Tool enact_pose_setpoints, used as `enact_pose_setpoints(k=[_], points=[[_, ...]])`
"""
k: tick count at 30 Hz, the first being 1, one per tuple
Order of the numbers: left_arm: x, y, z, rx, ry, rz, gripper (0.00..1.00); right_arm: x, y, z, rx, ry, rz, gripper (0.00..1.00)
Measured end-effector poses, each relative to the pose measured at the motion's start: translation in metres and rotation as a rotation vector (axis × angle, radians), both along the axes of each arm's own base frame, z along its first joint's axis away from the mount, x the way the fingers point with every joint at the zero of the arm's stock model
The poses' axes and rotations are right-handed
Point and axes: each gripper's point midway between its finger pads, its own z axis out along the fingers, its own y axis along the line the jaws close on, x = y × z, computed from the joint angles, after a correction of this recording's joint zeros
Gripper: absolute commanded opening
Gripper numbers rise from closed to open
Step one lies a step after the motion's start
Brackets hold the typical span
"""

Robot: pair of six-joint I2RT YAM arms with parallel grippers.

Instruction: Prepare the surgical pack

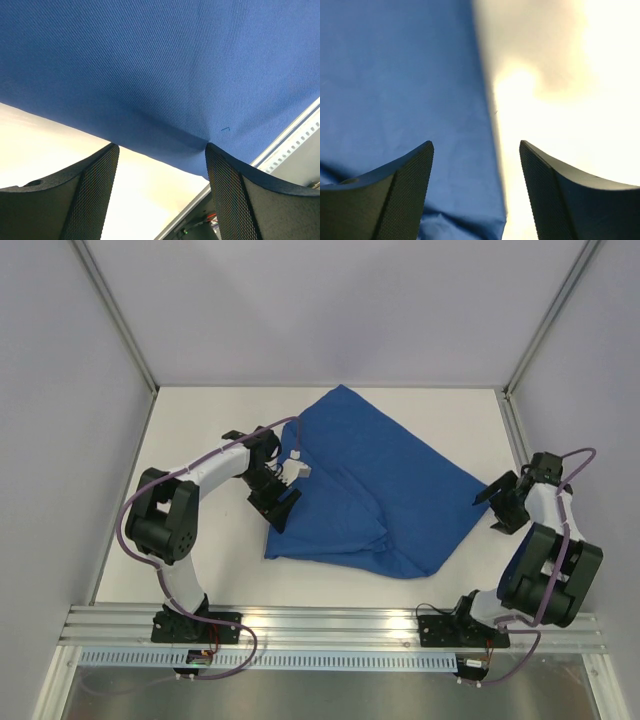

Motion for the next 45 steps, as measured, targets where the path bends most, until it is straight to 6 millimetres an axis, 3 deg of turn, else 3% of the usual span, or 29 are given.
enact_pose_setpoints(k=[3, 7, 13, 17, 18, 23, 26, 29, 34, 41, 45], points=[[0.001, 0.0, 0.0, 0.002, -0.004, 0.001, 0.79, 0.003, -0.013, -0.026, 0.013, 0.058, -0.031, 0.64], [0.003, 0.0, -0.001, 0.001, -0.011, 0.002, 0.79, 0.011, -0.013, -0.052, 0.061, 0.11, -0.017, 0.5], [0.004, -0.001, -0.001, 0.0, -0.015, 0.003, 0.79, 0.047, -0.008, -0.054, 0.146, -0.002, 0.012, 0.31], [0.003, -0.001, -0.001, 0.0, -0.014, 0.003, 0.78, 0.059, -0.002, -0.056, 0.201, -0.049, 0.02, 0.03], [0.003, -0.001, -0.001, 0.0, -0.014, 0.004, 0.78, 0.06, -0.001, -0.056, 0.207, -0.054, 0.024, 0.0], [0.003, -0.001, -0.001, -0.001, -0.012, 0.005, 0.78, 0.06, 0.0, -0.049, 0.195, -0.072, 0.039, 0.0], [0.002, -0.001, 0.0, -0.006, -0.007, 0.005, 0.77, 0.057, 0.007, -0.025, 0.145, -0.109, 0.075, 0.0], [0.001, -0.002, 0.003, -0.014, 0.002, 0.007, 0.78, 0.058, 0.032, 0.021, 0.071, -0.196, 0.169, 0.0], [0.012, 0.0, 0.016, -0.056, 0.001, 0.043, 0.75, 0.051, 0.106, 0.088, 0.019, -0.341, 0.378, 0.0], [0.02, 0.012, 0.019, -0.064, 0.008, 0.095, 0.65, 0.028, 0.202, 0.125, 0.103, -0.371, 0.561, 0.0], [0.019, 0.014, 0.02, -0.063, 0.009, 0.098, 0.57, 0.025, 0.235, 0.146, 0.167, -0.395, 0.583, 0.0]])
